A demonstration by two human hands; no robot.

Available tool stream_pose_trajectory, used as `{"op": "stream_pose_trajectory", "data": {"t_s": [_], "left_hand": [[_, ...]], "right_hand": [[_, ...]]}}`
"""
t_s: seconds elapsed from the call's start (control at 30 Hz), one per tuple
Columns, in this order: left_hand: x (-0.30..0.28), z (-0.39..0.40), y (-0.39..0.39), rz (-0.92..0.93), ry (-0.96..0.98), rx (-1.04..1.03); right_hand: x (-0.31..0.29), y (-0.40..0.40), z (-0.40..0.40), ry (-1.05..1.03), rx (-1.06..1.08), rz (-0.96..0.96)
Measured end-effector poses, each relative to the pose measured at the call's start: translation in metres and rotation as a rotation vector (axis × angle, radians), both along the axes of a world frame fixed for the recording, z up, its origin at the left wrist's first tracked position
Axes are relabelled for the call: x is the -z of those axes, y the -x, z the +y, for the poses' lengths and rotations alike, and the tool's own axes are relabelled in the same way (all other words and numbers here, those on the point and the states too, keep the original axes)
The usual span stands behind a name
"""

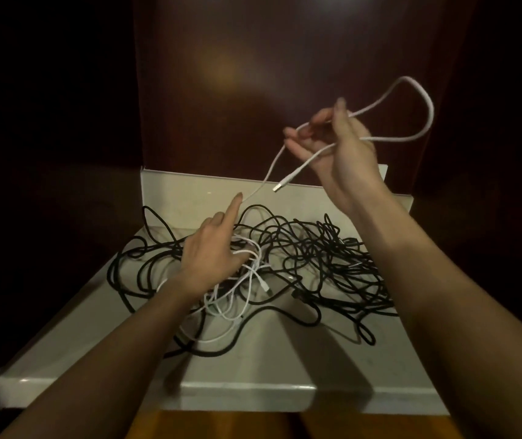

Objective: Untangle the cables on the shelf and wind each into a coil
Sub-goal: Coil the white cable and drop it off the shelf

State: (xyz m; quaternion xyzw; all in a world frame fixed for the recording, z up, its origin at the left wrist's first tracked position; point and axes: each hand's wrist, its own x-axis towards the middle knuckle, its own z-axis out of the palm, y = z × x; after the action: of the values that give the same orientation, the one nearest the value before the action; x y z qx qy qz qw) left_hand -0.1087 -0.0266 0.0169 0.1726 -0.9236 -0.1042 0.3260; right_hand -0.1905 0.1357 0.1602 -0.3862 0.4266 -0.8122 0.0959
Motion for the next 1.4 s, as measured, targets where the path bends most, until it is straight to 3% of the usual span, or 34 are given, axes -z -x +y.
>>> {"op": "stream_pose_trajectory", "data": {"t_s": [0.13, 0.2, 0.23, 0.37, 0.5, 0.57, 0.7, 0.83, 0.93, 0.97, 1.03, 1.1, 1.17, 1.27, 1.33, 1.4], "left_hand": [[-0.023, 0.008, -0.009, -0.382, -0.06, 0.117], [-0.045, 0.013, -0.025, -0.513, -0.211, 0.224], [-0.054, 0.014, -0.033, -0.485, -0.321, 0.278], [-0.062, 0.041, -0.061, -0.072, -0.727, 0.41], [-0.028, 0.078, -0.062, 0.063, -0.713, 0.335], [-0.021, 0.086, -0.062, 0.17, -0.86, 0.384], [-0.018, 0.082, -0.069, 0.121, -0.962, 0.395], [-0.026, 0.062, -0.09, 0.124, -1.085, 0.364], [-0.033, 0.054, -0.109, 0.229, -1.223, 0.414], [-0.034, 0.055, -0.114, 0.256, -1.215, 0.424], [-0.032, 0.056, -0.123, 0.3, -1.013, 0.373], [-0.028, 0.06, -0.132, 0.315, -0.693, 0.261], [-0.03, 0.067, -0.141, 0.248, -0.384, 0.099], [-0.038, 0.085, -0.158, 0.178, -0.276, 0.168], [-0.038, 0.091, -0.169, 0.139, -0.312, 0.307], [-0.034, 0.095, -0.181, 0.118, -0.345, 0.365]], "right_hand": [[0.037, -0.002, -0.009, -0.384, 0.062, 0.142], [0.058, -0.006, -0.013, -0.524, 0.081, 0.159], [0.065, -0.008, -0.014, -0.555, 0.101, 0.145], [0.078, -0.02, -0.02, -0.587, 0.107, -0.004], [0.072, -0.036, -0.025, -0.56, 0.024, -0.156], [0.07, -0.042, -0.021, -0.635, 0.004, -0.143], [0.077, -0.046, -0.001, -0.782, 0.057, 0.083], [0.088, -0.038, 0.037, -0.524, -0.148, -0.017], [0.093, -0.032, 0.07, -0.624, -0.257, 0.026], [0.091, -0.034, 0.077, -0.705, -0.19, 0.079], [0.085, -0.043, 0.085, -0.742, 0.081, 0.23], [0.075, -0.067, 0.089, -0.497, 0.359, 0.464], [0.066, -0.098, 0.093, -0.232, 0.447, 0.785], [0.058, -0.123, 0.083, -0.221, 0.377, 1.169], [0.058, -0.126, 0.066, -0.312, 0.25, 1.152], [0.066, -0.125, 0.049, -0.419, 0.05, 1.009]]}}
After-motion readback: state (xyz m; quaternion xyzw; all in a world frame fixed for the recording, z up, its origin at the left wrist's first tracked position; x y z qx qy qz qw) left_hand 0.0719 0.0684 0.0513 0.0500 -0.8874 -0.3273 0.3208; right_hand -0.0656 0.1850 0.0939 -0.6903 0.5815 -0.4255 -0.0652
